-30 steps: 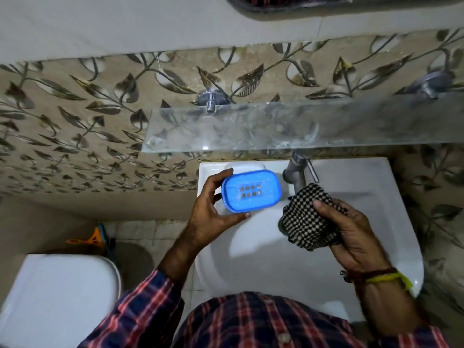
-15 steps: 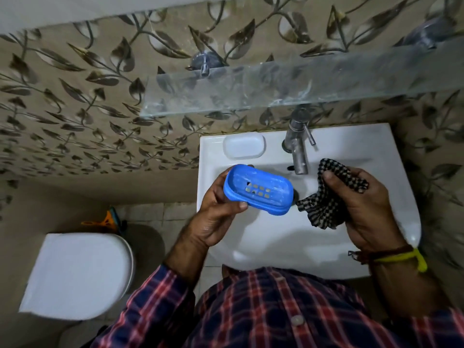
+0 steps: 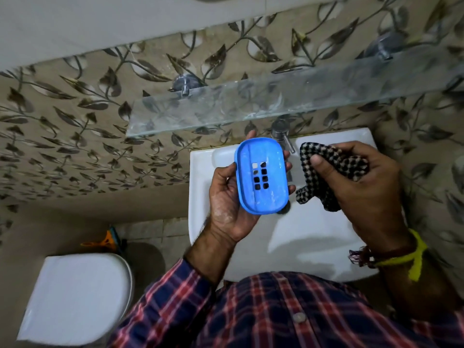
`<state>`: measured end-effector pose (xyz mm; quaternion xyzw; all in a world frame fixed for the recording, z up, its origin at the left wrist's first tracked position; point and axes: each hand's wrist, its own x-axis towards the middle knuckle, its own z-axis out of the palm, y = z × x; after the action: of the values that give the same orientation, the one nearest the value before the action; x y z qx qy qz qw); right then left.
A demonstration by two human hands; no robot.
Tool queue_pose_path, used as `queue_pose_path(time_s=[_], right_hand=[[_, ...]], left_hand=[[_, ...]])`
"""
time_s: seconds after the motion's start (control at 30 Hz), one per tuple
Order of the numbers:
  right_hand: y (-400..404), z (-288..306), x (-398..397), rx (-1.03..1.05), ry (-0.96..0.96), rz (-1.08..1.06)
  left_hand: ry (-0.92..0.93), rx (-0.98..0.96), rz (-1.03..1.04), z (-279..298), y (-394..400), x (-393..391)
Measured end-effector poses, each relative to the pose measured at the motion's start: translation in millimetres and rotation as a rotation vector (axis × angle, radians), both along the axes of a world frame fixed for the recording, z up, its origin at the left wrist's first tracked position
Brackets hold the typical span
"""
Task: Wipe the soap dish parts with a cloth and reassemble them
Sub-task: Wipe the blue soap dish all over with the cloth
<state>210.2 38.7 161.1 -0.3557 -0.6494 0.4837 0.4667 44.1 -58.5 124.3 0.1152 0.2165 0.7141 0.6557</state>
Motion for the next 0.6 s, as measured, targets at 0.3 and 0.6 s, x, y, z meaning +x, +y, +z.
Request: queue_pose_path(time_s=[0.3, 0.6], right_hand=[[7.7, 2.6, -14.1, 0.021, -0.008, 0.017], [2.2, 13.8, -20.8, 0.003, -0.146, 0.009]], left_hand=[[0.101, -0.079, 0.109, 7.3, 13.9, 3.5], [0.395, -0.204, 0.124, 20.1, 29.0, 11.0]])
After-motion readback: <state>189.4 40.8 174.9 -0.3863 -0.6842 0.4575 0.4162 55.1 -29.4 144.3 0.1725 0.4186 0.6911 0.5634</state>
